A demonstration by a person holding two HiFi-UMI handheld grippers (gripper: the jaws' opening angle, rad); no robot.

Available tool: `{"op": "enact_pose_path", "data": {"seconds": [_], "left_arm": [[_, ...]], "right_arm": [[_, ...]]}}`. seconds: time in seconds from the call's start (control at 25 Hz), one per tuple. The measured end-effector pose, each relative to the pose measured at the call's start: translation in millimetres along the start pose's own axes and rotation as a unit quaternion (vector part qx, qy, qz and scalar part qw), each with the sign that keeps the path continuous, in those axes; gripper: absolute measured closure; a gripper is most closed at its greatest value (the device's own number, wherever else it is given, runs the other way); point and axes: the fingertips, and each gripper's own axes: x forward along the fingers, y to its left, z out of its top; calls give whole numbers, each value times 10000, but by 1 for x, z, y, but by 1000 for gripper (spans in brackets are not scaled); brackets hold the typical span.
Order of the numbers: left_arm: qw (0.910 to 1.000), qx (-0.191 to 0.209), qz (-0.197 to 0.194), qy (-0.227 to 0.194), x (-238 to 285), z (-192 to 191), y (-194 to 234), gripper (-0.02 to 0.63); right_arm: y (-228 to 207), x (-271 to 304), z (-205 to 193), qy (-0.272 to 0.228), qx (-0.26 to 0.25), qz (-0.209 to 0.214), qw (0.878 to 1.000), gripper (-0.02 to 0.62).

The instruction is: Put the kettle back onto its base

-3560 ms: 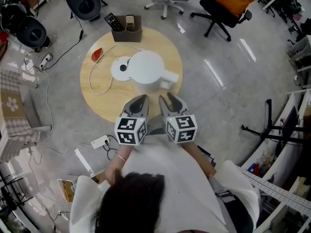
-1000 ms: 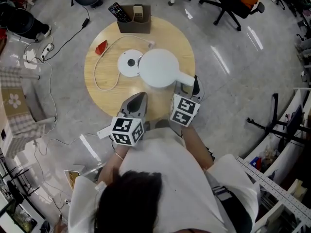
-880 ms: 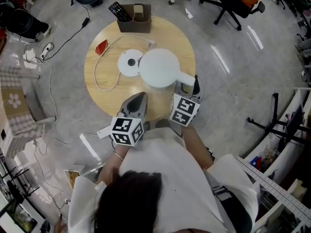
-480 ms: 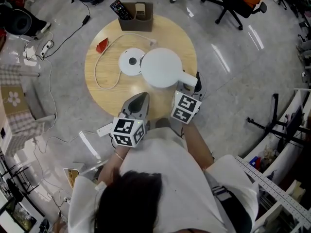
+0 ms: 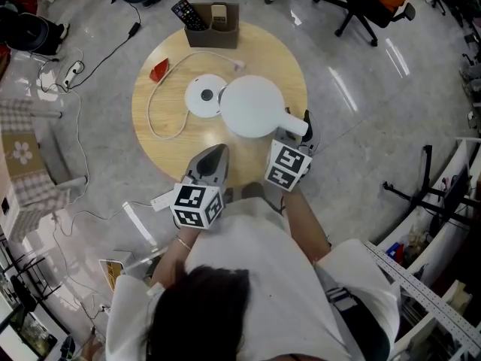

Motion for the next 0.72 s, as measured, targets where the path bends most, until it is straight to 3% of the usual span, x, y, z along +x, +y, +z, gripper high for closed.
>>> {"op": "enact_pose_path", "data": {"seconds": [0.56, 0.72], "left_arm": [[9999, -102, 98, 27, 0, -3, 13, 574], [9998, -85, 193, 25, 0, -2, 22, 574]], "right_arm": [[2, 7, 5, -147, -193, 93, 9997, 416], [7, 8, 8, -319, -269, 220, 9989, 471]]}}
